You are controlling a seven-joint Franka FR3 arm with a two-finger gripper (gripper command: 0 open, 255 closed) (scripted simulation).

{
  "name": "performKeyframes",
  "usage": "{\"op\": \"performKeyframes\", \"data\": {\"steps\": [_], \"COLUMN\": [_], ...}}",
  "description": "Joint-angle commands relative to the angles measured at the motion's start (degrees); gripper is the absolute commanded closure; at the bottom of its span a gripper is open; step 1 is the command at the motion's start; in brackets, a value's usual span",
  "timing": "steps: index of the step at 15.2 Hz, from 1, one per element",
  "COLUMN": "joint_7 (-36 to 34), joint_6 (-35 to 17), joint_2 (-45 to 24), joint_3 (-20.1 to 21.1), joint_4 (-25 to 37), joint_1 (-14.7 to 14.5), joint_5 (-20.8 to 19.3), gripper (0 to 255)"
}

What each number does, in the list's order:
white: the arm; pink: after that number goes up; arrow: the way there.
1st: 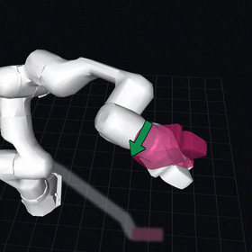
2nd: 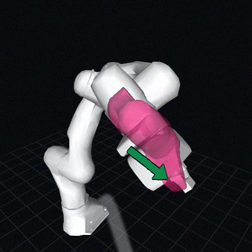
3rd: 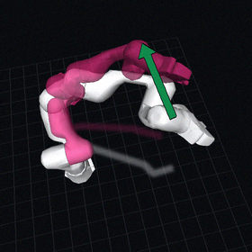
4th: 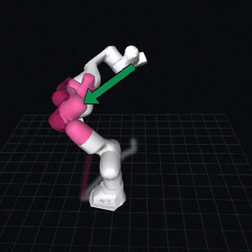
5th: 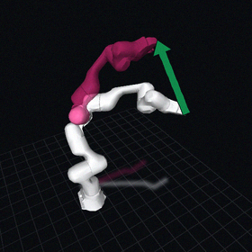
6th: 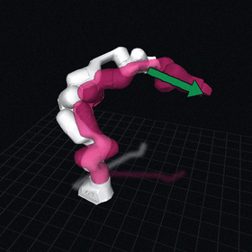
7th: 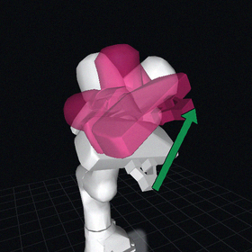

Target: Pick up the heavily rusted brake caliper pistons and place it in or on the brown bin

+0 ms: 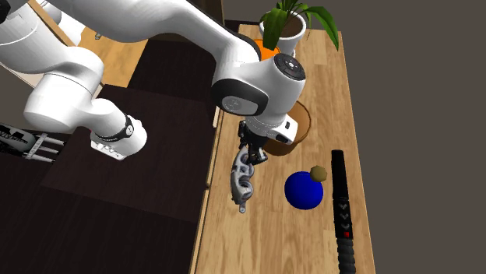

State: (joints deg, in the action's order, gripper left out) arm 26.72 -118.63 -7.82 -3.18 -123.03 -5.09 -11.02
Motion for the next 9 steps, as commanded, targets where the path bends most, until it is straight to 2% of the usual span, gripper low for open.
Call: {"op": "performKeyframes", "data": {"steps": [1, 9], "joint_7": [0.1, 1.0], "joint_6": [1.1, 6.8], "joint_2": [0.6, 3.8], "joint_3": [0.0, 0.1], "joint_4": [0.4, 3.1], "joint_1": [0.0, -0.1], "joint_5": [0.1, 0.4], "gripper": [255, 255]}}
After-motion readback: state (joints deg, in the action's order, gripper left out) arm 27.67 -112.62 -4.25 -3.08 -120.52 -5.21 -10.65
